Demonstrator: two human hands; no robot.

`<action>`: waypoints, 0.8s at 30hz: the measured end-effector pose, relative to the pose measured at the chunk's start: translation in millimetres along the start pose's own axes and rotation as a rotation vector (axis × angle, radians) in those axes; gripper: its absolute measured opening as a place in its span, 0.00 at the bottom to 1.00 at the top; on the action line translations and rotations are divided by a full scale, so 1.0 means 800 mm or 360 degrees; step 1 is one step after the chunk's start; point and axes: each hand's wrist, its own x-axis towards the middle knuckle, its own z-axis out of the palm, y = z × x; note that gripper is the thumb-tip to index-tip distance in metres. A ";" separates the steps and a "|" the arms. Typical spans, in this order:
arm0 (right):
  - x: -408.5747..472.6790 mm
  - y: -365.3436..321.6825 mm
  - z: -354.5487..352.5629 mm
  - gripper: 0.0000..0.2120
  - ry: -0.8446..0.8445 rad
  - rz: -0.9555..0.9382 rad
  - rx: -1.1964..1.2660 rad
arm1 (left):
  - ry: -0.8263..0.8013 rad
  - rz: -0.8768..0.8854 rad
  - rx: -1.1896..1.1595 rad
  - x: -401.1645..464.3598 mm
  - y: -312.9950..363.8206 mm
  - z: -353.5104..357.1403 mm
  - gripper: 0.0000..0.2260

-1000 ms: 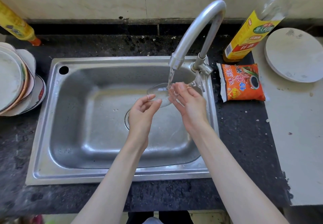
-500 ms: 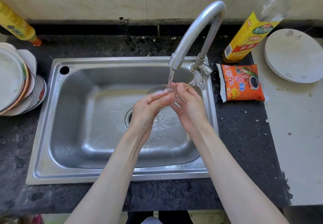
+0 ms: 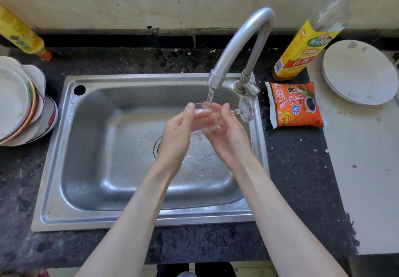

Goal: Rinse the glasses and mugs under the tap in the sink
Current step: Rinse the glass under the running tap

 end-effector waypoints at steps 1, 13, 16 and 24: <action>0.002 -0.003 0.000 0.15 0.0051 0.0027 -0.0022 | -0.0131 0.0042 0.0128 -0.003 -0.003 0.000 0.13; -0.006 -0.004 -0.002 0.11 -0.0045 -0.0012 -0.0001 | -0.0083 -0.0023 -0.0006 0.000 0.000 -0.009 0.04; -0.004 -0.008 -0.003 0.14 0.0063 0.0066 -0.0104 | -0.0371 0.0284 0.0703 -0.001 -0.007 -0.016 0.13; -0.004 -0.008 0.000 0.10 0.0114 0.0036 0.0051 | -0.0001 0.0031 0.0263 -0.003 0.004 -0.010 0.06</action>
